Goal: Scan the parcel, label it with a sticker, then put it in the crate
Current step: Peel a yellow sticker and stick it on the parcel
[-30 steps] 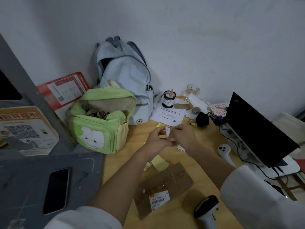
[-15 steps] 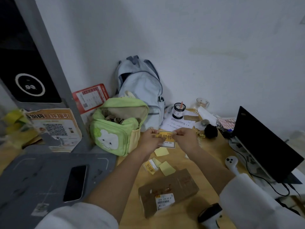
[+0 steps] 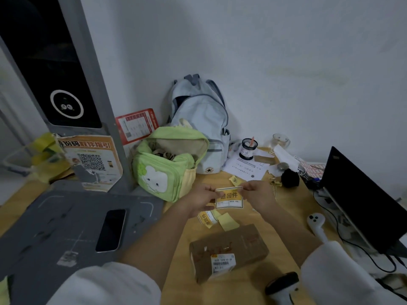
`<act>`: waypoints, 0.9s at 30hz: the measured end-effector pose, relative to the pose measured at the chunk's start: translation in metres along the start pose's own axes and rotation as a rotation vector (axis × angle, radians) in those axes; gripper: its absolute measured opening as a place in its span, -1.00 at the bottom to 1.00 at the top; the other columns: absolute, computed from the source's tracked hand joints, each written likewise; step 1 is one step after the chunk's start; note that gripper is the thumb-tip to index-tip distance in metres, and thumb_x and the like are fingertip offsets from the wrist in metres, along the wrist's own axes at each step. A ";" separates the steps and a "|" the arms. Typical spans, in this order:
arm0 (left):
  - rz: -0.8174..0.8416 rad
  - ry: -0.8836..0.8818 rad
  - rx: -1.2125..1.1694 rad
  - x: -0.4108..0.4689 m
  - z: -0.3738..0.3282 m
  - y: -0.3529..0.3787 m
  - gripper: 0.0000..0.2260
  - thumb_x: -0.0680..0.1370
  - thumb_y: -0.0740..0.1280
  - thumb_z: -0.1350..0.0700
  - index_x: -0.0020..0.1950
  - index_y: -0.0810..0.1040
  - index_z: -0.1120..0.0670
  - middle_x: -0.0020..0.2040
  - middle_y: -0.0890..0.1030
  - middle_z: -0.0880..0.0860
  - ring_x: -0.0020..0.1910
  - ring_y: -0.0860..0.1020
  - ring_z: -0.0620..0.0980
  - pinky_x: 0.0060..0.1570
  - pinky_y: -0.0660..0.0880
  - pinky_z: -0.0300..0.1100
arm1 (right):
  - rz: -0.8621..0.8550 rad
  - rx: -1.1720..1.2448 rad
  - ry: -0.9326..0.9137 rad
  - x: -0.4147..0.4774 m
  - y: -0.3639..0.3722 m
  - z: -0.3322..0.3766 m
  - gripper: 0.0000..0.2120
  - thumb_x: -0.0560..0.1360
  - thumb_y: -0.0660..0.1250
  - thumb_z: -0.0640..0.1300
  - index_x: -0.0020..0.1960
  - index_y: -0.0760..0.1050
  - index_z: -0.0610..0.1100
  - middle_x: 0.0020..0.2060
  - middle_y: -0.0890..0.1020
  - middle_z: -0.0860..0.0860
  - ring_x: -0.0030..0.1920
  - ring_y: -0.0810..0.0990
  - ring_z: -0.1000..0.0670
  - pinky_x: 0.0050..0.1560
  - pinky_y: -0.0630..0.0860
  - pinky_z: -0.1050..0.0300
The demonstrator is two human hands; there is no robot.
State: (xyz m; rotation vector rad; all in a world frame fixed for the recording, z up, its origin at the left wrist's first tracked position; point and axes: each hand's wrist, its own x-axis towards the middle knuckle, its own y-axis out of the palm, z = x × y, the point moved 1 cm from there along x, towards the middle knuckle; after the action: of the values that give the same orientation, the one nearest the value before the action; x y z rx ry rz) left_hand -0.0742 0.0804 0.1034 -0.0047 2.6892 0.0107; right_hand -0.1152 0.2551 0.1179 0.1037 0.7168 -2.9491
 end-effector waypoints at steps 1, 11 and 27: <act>-0.002 -0.012 -0.020 -0.001 0.005 0.001 -0.86 0.53 0.38 0.20 -0.20 0.47 0.07 -0.18 0.60 0.00 -0.20 0.56 -0.06 -0.13 0.52 -0.18 | 0.005 -0.017 0.011 0.000 0.003 -0.004 -0.81 0.43 0.40 -0.37 0.04 0.63 -0.34 -0.31 0.55 -0.12 -0.23 0.50 -0.06 -0.26 0.42 0.24; -0.171 -0.053 0.095 -0.001 0.059 0.004 -0.84 0.43 0.46 0.30 -0.01 0.64 0.30 -0.23 0.62 0.11 -0.32 0.56 -0.05 -0.33 0.54 -0.30 | 0.108 -0.169 0.065 -0.010 0.022 -0.035 -0.39 0.36 0.46 -0.40 0.38 0.39 -0.28 -0.41 0.56 0.02 -0.19 0.58 0.00 0.02 0.51 0.16; -0.190 -0.238 0.296 -0.002 0.134 0.012 -0.84 0.44 0.42 0.25 -0.29 0.52 0.06 -0.32 0.56 -0.01 -0.37 0.51 -0.13 -0.49 0.38 -0.33 | 0.243 -0.412 0.174 -0.036 0.050 -0.112 -0.74 0.36 0.29 -0.35 -0.27 0.53 0.02 -0.41 0.55 0.12 -0.35 0.53 0.16 -0.32 0.45 0.24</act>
State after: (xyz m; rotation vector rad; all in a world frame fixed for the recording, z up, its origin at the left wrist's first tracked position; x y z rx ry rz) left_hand -0.0135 0.0934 -0.0165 -0.1574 2.4172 -0.4180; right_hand -0.0685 0.2654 -0.0008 0.3852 1.2215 -2.5262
